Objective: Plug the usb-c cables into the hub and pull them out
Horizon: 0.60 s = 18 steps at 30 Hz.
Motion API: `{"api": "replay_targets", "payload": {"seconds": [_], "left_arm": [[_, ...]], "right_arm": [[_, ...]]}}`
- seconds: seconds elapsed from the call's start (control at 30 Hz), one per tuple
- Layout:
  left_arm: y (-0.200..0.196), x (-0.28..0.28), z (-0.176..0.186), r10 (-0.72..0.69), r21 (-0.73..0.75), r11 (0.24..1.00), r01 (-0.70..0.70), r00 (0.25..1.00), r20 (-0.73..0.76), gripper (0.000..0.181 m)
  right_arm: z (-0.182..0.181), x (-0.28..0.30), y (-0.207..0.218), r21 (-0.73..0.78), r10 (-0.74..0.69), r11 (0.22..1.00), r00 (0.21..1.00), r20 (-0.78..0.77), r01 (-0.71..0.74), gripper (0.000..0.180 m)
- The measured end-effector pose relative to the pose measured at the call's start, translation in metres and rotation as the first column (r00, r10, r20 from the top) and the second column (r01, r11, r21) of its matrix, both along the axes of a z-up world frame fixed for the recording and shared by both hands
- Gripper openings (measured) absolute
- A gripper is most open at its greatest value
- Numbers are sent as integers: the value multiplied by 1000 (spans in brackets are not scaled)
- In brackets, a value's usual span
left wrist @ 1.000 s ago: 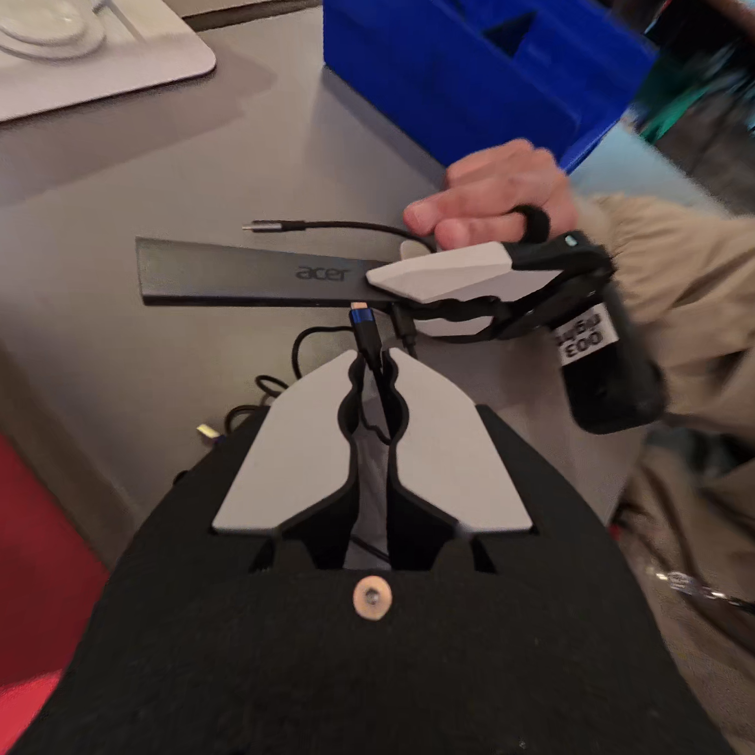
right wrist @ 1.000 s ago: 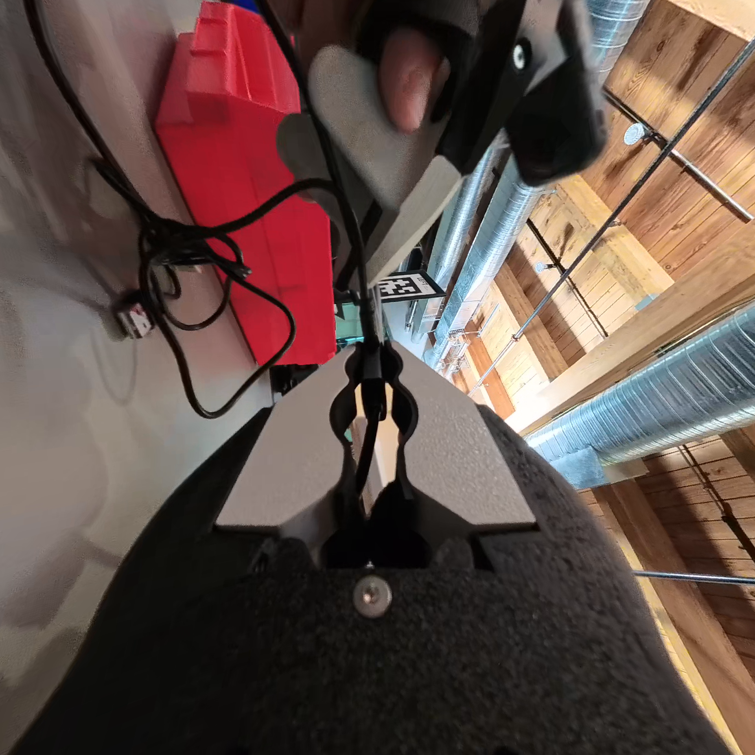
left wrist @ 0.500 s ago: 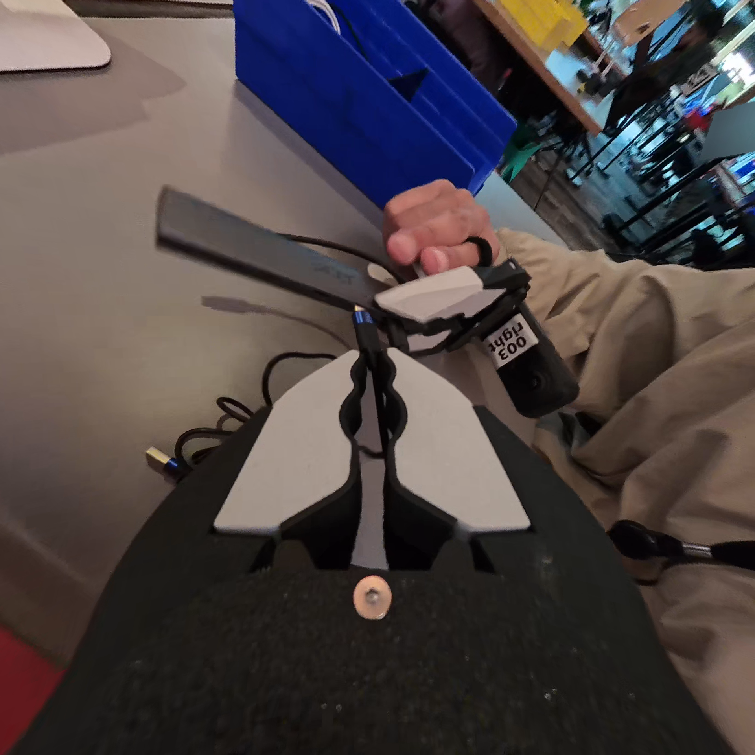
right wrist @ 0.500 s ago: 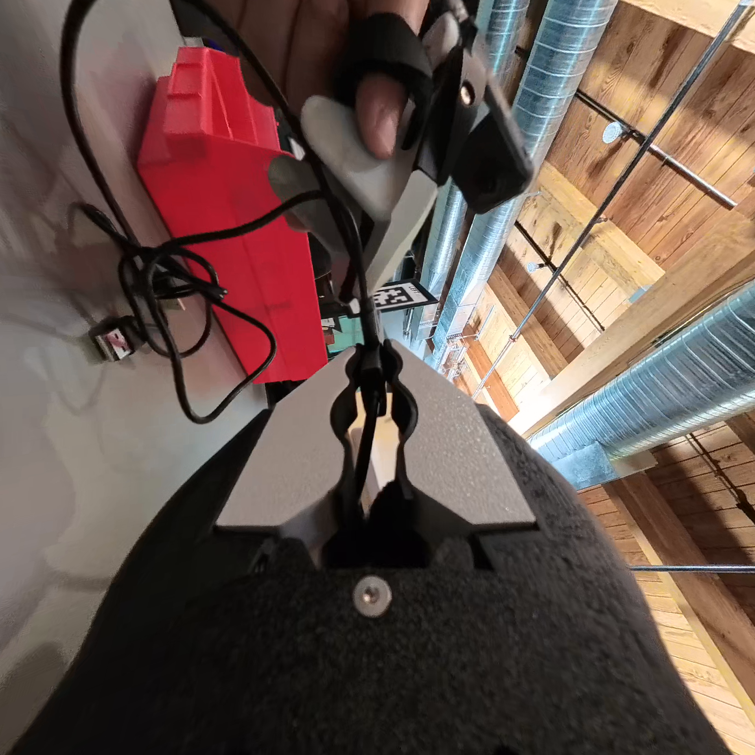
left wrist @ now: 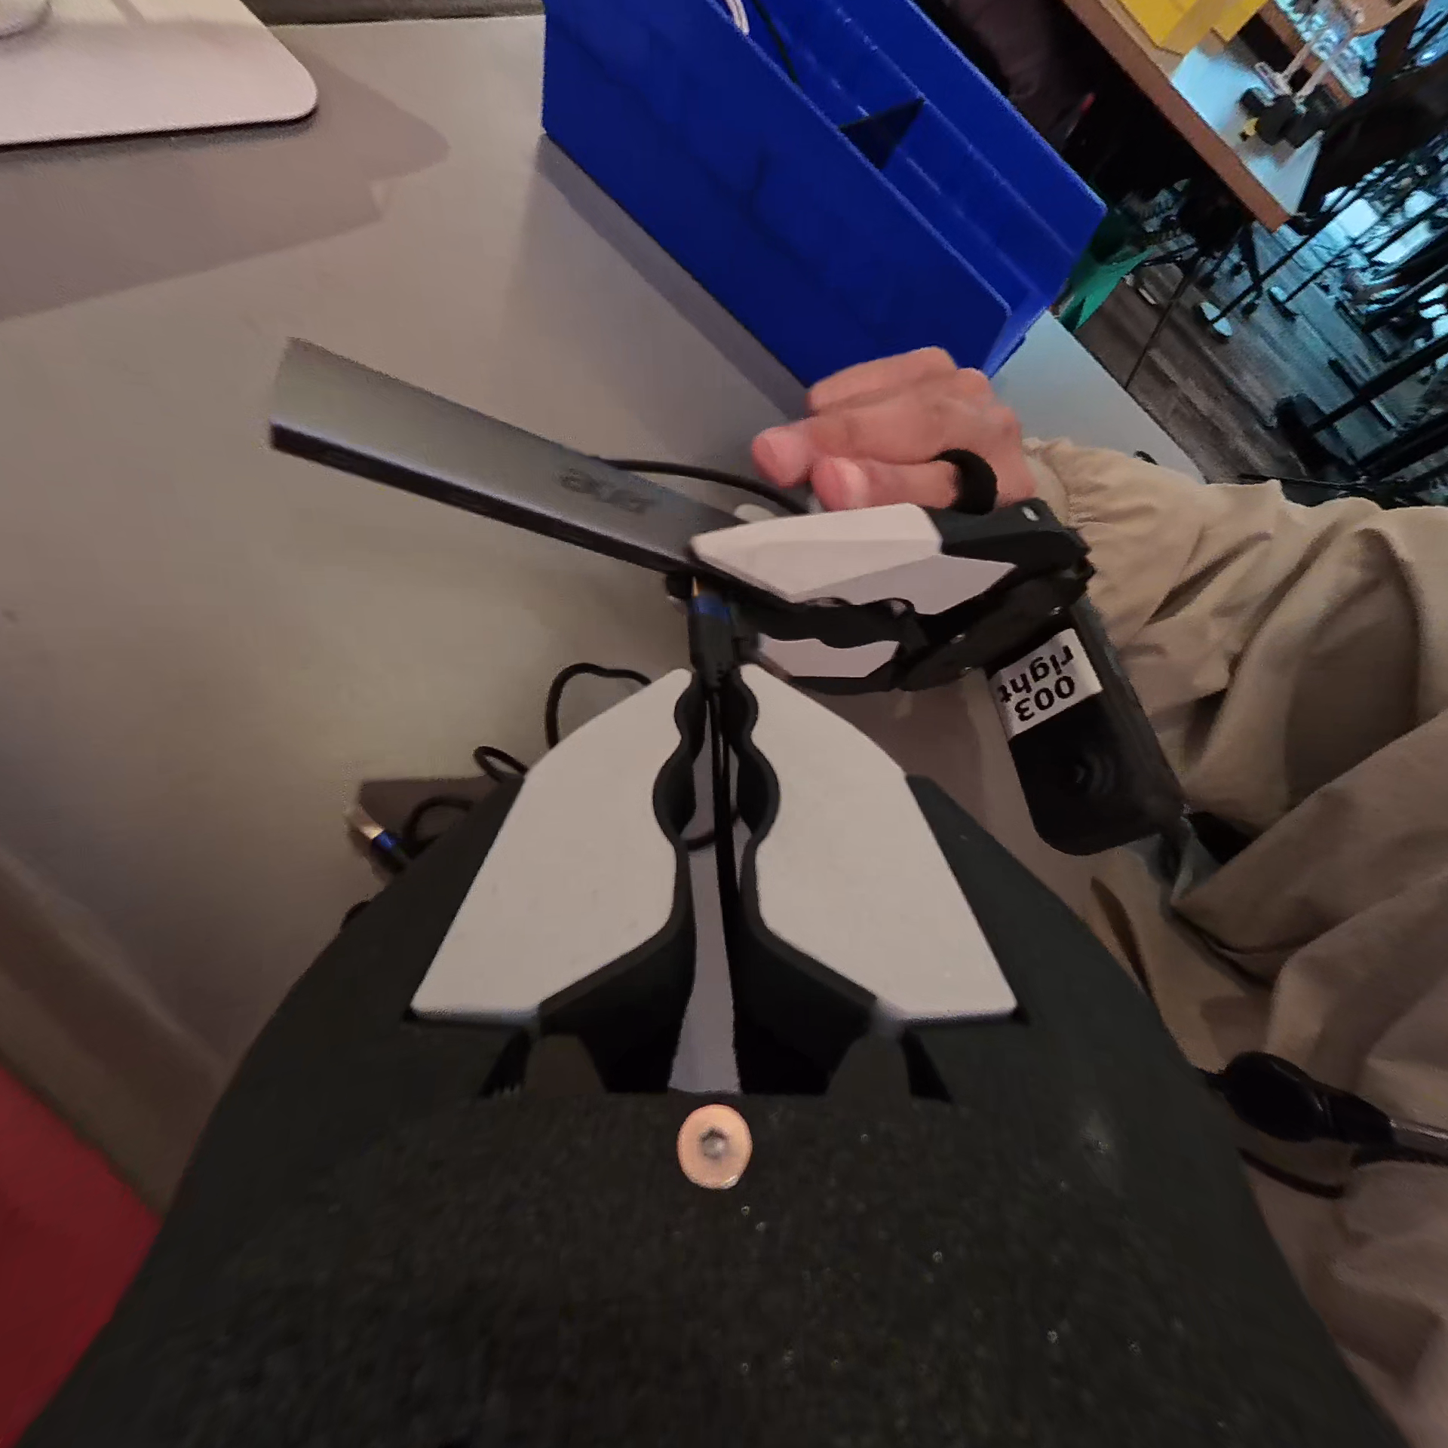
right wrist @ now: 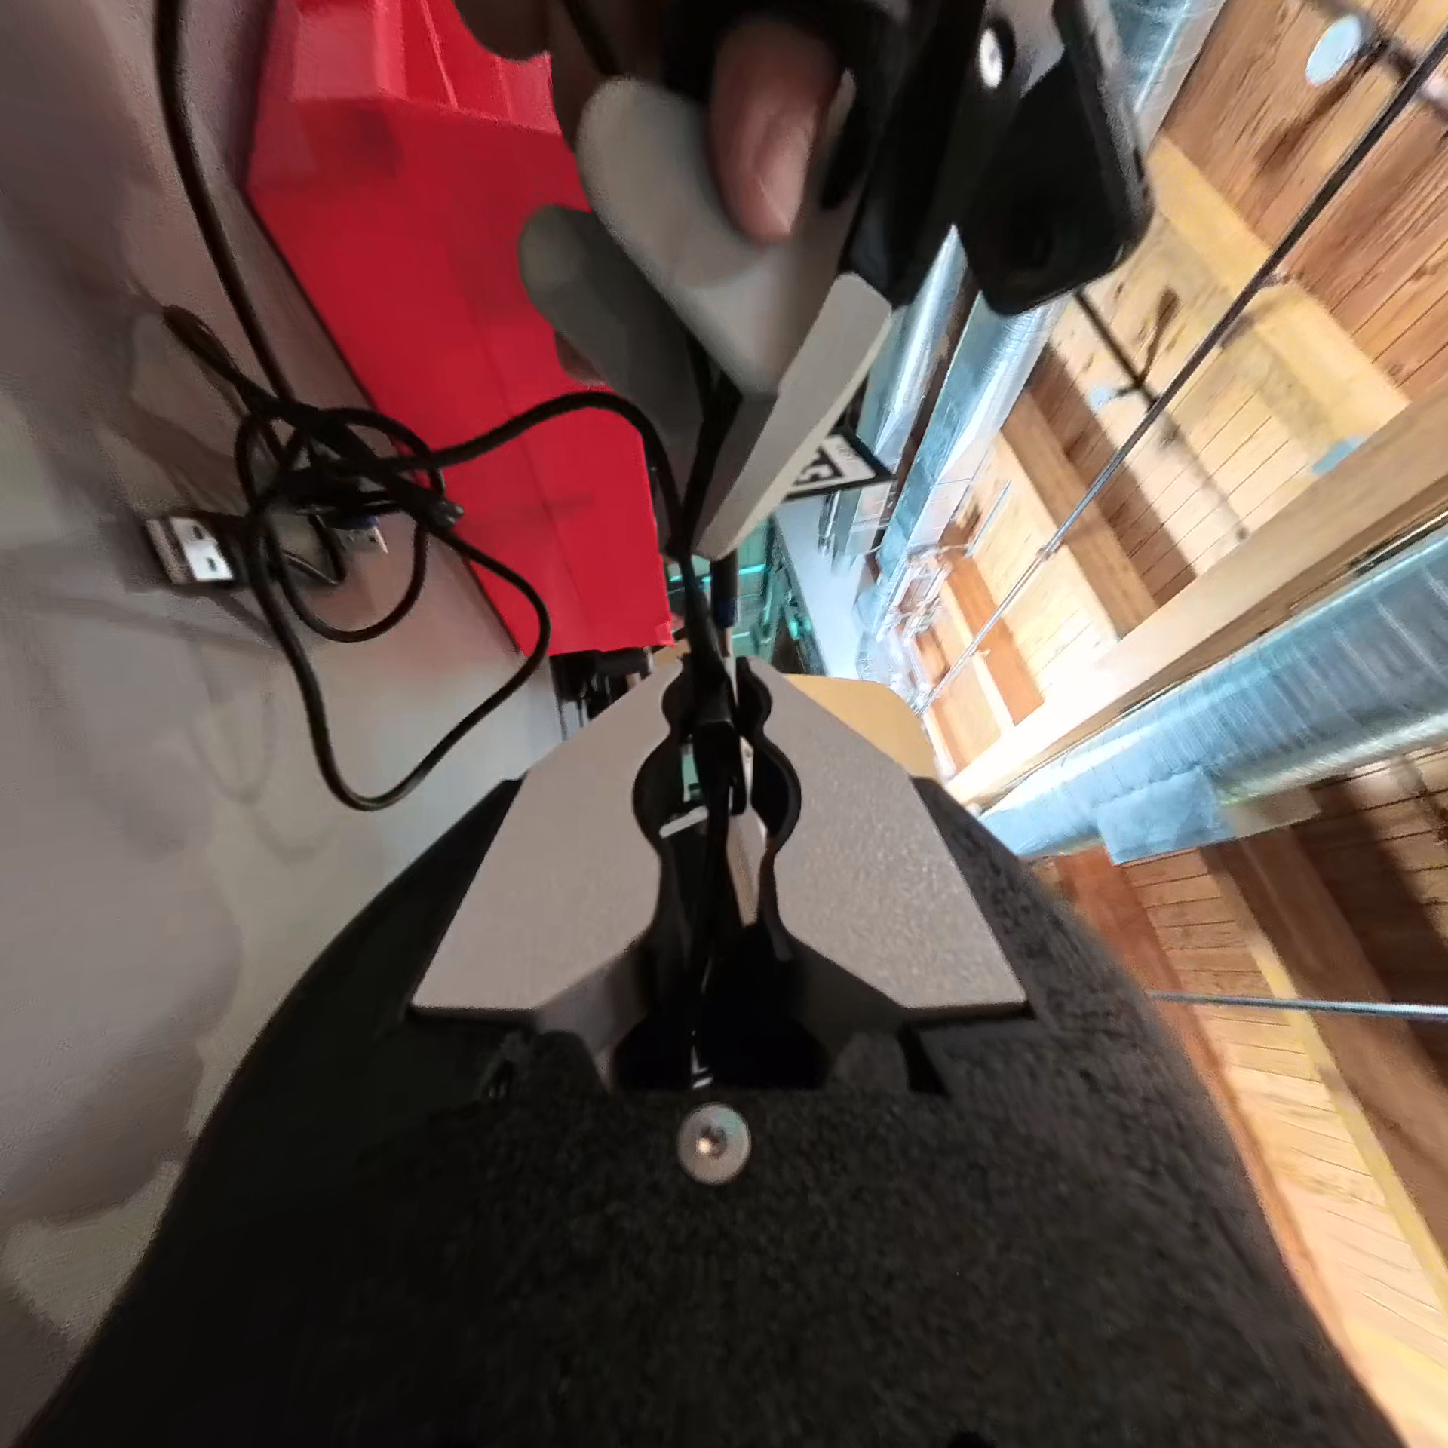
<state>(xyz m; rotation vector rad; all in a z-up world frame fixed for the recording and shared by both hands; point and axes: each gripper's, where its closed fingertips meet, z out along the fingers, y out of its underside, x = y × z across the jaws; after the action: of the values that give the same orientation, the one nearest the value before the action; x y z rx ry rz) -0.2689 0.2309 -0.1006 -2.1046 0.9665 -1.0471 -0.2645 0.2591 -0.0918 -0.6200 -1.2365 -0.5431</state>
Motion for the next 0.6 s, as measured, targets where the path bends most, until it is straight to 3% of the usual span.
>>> {"api": "replay_targets", "payload": {"seconds": [0.03,0.6], "left_arm": [[2,-2,0,16,7,1000,-16,1000,-14,5],[5,-3,0,71,-31,997,-71,997,26,5]], "right_arm": [[2,-1,-3,36,14,999,1000,8,-14,9],[3,-5,-13,78,57,995,998,27,-59,9]]}}
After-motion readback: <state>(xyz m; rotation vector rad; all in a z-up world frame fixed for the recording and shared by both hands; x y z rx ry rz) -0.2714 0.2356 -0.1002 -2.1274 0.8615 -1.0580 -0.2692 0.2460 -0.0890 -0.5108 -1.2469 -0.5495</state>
